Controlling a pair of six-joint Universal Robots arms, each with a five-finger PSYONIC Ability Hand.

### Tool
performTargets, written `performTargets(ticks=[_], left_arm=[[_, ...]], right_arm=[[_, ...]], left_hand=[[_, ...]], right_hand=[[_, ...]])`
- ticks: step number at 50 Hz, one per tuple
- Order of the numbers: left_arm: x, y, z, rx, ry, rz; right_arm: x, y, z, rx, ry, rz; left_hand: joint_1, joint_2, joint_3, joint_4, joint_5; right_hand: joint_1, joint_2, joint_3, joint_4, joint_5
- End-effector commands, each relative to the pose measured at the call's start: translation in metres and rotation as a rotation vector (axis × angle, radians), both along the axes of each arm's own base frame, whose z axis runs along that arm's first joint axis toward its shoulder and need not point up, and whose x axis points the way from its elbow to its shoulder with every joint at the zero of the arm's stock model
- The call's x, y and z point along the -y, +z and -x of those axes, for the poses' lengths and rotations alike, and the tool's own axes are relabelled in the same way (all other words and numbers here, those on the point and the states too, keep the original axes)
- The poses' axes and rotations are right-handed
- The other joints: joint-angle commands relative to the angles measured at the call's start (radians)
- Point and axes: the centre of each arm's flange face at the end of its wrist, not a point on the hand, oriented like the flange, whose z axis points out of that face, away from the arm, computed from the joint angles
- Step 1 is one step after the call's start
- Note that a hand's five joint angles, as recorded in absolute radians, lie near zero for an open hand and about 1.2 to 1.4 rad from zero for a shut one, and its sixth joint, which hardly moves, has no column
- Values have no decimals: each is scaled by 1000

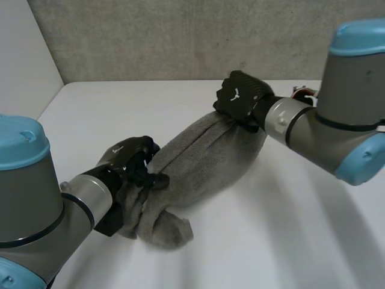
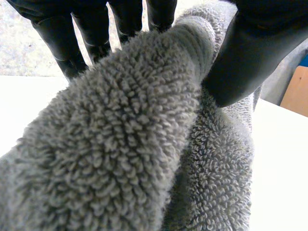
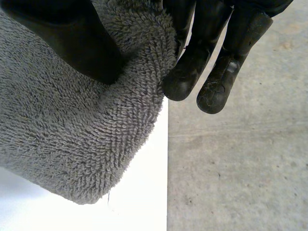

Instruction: Fold the towel.

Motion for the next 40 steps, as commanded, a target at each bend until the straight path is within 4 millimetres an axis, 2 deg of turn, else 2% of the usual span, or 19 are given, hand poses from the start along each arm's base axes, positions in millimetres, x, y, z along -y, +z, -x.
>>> performTargets(ticks=[1, 2, 3, 4, 5, 7, 9, 13, 16, 18, 19, 21, 22, 23, 24, 26, 32, 36, 40], left_arm=[[34, -6, -1, 2, 46, 38], [48, -6, -4, -5, 68, 50], [48, -6, -4, -5, 69, 50], [58, -8, -4, -5, 81, 50], [58, -8, -4, -5, 81, 50], [76, -14, 0, -2, 92, 50], [84, -14, 1, -2, 104, 57], [94, -10, 3, -11, 117, 83], [100, -3, -1, -19, 139, 106], [108, 2, -11, -19, 170, 120], [108, 2, -11, -19, 170, 120], [108, 7, -14, -17, 174, 131], [107, 12, -18, -6, 176, 145], [104, 16, -21, 14, 172, 157], [104, 16, -21, 15, 172, 157], [98, 15, -28, 86, 160, 173], [87, 16, -42, 214, 143, 218], [75, 7, -56, 358, 121, 232], [64, -5, -66, 478, 91, 226]], right_arm=[[26, -21, -21, 99, -153, -17], [38, -25, -20, 121, -240, -11], [38, -25, -19, 121, -241, -10], [49, -29, -17, 139, -328, -4], [49, -29, -17, 139, -329, -4], [61, -26, -9, 183, -478, 8], [62, -23, -5, 205, -531, 4], [59, -15, 0, 278, -574, -30], [46, 0, 5, 355, -555, -89], [22, 7, 5, 381, -477, -182], [22, 7, 5, 381, -476, -183], [-11, 6, -2, 358, -336, -306], [-11, 6, -2, 358, -336, -307], [-29, 3, -5, 343, -269, -379], [-30, 3, -5, 343, -268, -380], [-55, -5, -4, 324, -201, -514], [-78, -25, -3, 343, -207, -689], [-95, -39, -6, 378, -222, -813], [-106, -53, -10, 390, -211, -869]], left_hand=[[98, 44, 22, 47, 50], [98, 44, 22, 47, 50], [98, 44, 22, 47, 50], [-27, -81, -102, -78, -75], [-28, -82, -104, -79, -76], [-776, -830, -852, -827, -824], [-902, -955, -977, -953, -950], [-920, -974, -996, -972, -969], [-953, -1007, -1029, -1004, -1001], [-985, -1039, -1061, -1036, -1033], [-985, -1039, -1061, -1036, -1033], [-1012, -1065, -1087, -1063, -1060], [-1029, -1083, -1105, -1080, -1077], [-1044, -1098, -1119, -1095, -1092], [-1044, -1098, -1120, -1095, -1092], [-1053, -1106, -1128, -1104, -1101], [-1041, -1095, -1117, -1092, -1089], [-1017, -1071, -1093, -1069, -1066], [-985, -1039, -1061, -1036, -1033]], right_hand=[[-284, -308, -303, -304, -303], [-507, -530, -526, -526, -526], [-509, -533, -528, -528, -528], [-727, -751, -746, -746, -746], [-729, -753, -748, -748, -748], [-1056, -1080, -1075, -1076, -1075], [-1118, -1142, -1137, -1137, -1137], [-1118, -1142, -1137, -1137, -1137], [-1118, -1142, -1137, -1137, -1137], [-1118, -1142, -1137, -1137, -1137], [-1118, -1142, -1137, -1137, -1137], [-1118, -1142, -1137, -1137, -1137], [-1118, -1142, -1137, -1137, -1137], [-1118, -1142, -1137, -1137, -1137], [-1118, -1142, -1137, -1137, -1137], [-1118, -1142, -1137, -1137, -1137], [-1052, -1076, -1071, -1071, -1071], [-1046, -1070, -1065, -1066, -1065], [-827, -851, -846, -846, -846]])
